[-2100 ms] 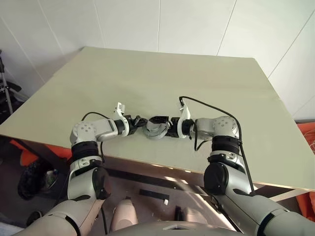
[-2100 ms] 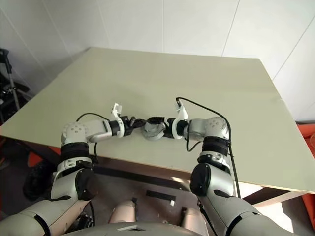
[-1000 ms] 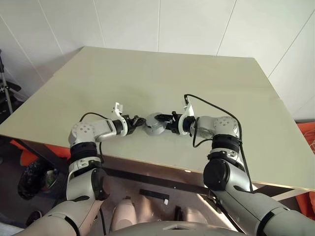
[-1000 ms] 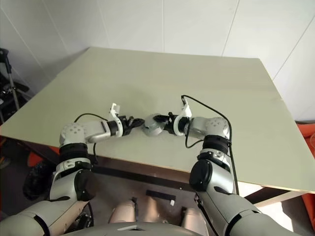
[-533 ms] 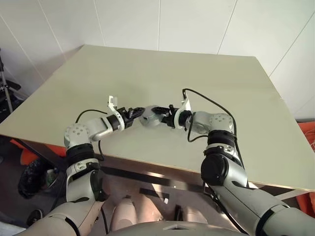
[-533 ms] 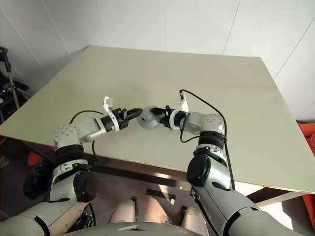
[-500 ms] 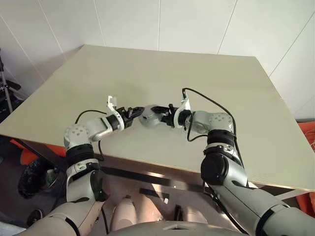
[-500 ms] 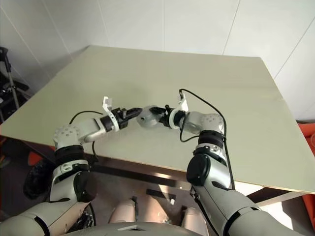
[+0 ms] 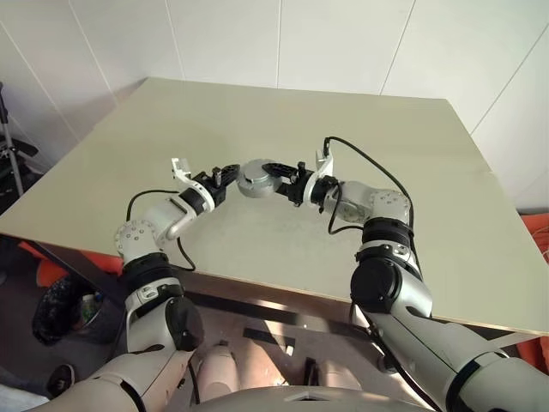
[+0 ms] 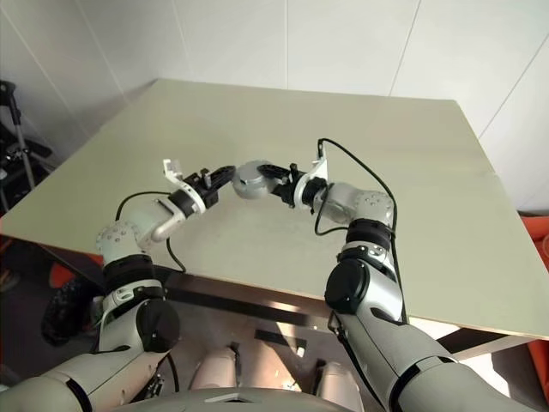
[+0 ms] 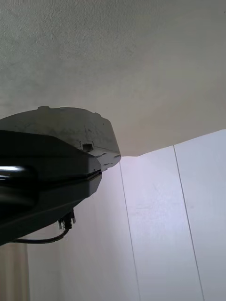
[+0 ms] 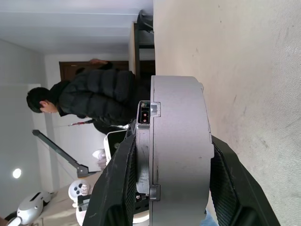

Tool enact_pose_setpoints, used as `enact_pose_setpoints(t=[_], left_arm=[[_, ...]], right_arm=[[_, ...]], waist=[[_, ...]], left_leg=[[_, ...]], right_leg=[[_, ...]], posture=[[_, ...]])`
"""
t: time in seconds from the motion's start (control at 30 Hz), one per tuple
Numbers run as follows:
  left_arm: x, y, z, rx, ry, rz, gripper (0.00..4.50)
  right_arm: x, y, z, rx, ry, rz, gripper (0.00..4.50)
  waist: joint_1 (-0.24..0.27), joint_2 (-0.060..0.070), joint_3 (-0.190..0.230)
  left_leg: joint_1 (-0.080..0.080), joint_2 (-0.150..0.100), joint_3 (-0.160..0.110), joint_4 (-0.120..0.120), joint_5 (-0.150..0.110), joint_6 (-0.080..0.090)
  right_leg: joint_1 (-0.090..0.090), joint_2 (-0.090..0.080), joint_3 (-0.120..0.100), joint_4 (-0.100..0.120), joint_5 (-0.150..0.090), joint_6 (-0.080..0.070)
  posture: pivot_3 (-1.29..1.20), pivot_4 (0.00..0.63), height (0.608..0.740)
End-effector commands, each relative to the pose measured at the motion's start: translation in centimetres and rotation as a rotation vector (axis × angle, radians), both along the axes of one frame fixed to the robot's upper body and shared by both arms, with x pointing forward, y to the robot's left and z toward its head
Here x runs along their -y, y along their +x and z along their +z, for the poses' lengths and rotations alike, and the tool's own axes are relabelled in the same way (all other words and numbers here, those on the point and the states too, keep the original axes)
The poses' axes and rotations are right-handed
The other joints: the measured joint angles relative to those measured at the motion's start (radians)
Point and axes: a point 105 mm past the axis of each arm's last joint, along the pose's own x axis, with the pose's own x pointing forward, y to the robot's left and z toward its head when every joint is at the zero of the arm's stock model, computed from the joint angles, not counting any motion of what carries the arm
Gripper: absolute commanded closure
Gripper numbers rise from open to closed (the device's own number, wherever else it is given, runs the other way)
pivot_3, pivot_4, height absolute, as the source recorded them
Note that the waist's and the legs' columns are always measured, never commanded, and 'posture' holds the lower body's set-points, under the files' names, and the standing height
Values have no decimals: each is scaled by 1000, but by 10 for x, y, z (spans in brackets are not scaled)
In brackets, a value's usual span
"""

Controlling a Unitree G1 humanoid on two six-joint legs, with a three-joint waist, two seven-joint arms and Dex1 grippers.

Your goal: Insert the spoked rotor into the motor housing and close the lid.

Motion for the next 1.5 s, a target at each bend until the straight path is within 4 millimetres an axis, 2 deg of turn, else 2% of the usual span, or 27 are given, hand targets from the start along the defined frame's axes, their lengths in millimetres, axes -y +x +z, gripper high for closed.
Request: enact_pose_setpoints(t=[0.03,0.2,0.3,0.63,0.77,1.03,1.13,1.17,1.23,1.5], left_arm=[[0,0,9,29,7,11,4500],[-3,-1,12,36,-16,24,4500],[-9,-2,6,9,1,41,4500],[-39,-4,-8,-34,29,116,4500],[-38,-5,-4,-3,14,92,3682],[-24,-7,-12,-27,-21,32,1149],[-17,-4,-17,-111,-178,3,177],[-14,-4,-13,-108,-226,-15,17],[-9,-5,-6,-91,-281,-53,17],[6,-11,13,-24,-336,-144,17]], right_arm=[[-3,4,41,130,83,5,2479],[-2,4,41,130,89,0,2479],[0,6,40,128,88,-14,2479],[5,8,36,127,60,-32,2479],[6,8,34,124,48,-36,2479],[9,10,37,133,44,-43,2479],[9,9,39,137,46,-41,2479],[9,9,39,137,46,-40,2479],[8,8,38,133,50,-30,2479],[3,1,34,116,51,12,2479]], waist=[[0,0,0],[0,0,0],[0,0,0],[-1,0,0],[0,0,0],[-3,0,0],[-2,0,0],[-2,0,0],[-2,-1,1],[-1,-1,1]], left_leg=[[0,0,0,0,0,0],[0,0,0,0,0,0],[0,0,0,0,0,0],[0,0,0,3,0,0],[-1,1,0,7,0,0],[-1,1,0,17,0,0],[-1,1,0,17,0,0],[-1,1,0,17,0,0],[-1,1,0,18,0,0],[-2,1,0,16,0,0]], right_leg=[[0,0,0,0,0,0],[0,0,0,0,0,0],[0,0,0,0,0,0],[-1,0,0,3,0,0],[-3,0,1,10,0,0],[-3,0,4,15,-1,-3],[-3,0,4,16,-1,-2],[-3,0,5,16,-1,-2],[-3,0,5,16,0,-3],[-4,0,5,15,0,-4]], posture=[[0,0,740],[0,0,740],[0,0,740],[0,0,740],[0,0,740],[0,0,740],[0,0,740],[0,0,740],[0,0,740],[0,0,740]])
